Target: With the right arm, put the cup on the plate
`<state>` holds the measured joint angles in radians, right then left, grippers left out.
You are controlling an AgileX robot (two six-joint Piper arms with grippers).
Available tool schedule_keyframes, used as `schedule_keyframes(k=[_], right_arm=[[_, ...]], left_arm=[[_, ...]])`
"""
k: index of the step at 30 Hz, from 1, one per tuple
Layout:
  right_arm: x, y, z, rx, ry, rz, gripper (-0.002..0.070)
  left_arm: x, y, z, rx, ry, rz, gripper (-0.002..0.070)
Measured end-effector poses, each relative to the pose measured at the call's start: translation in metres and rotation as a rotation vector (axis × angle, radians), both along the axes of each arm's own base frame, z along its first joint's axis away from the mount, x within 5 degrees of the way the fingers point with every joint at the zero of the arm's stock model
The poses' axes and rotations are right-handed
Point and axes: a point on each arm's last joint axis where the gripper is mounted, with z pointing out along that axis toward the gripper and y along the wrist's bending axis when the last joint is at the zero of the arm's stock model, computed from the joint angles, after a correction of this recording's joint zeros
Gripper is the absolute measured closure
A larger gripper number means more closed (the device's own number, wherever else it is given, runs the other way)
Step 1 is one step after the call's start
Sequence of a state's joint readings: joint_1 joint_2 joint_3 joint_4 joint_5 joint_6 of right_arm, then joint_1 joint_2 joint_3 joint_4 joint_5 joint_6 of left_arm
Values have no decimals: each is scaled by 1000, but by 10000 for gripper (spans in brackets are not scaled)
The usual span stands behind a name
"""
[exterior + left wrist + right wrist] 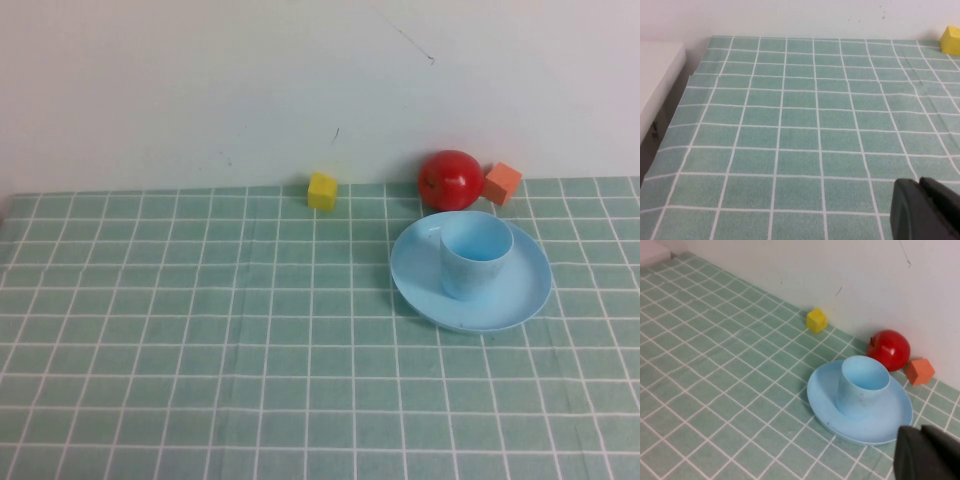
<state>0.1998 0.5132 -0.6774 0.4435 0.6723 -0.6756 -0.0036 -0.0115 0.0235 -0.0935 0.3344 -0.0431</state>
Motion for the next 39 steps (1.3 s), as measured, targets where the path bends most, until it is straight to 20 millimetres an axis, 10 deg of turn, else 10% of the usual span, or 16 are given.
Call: schedule_keyframes(k=[11, 21, 39], right_arm=[[-64, -10, -26, 5, -118, 44, 673], [-34, -22, -47, 11, -336, -168, 673], [-29, -45, -168, -30, -137, -503, 673]], left_arm=[[0, 0, 0, 0, 0, 0, 678], [0, 0, 0, 0, 0, 0, 678], [0, 0, 0, 0, 0, 0, 678]])
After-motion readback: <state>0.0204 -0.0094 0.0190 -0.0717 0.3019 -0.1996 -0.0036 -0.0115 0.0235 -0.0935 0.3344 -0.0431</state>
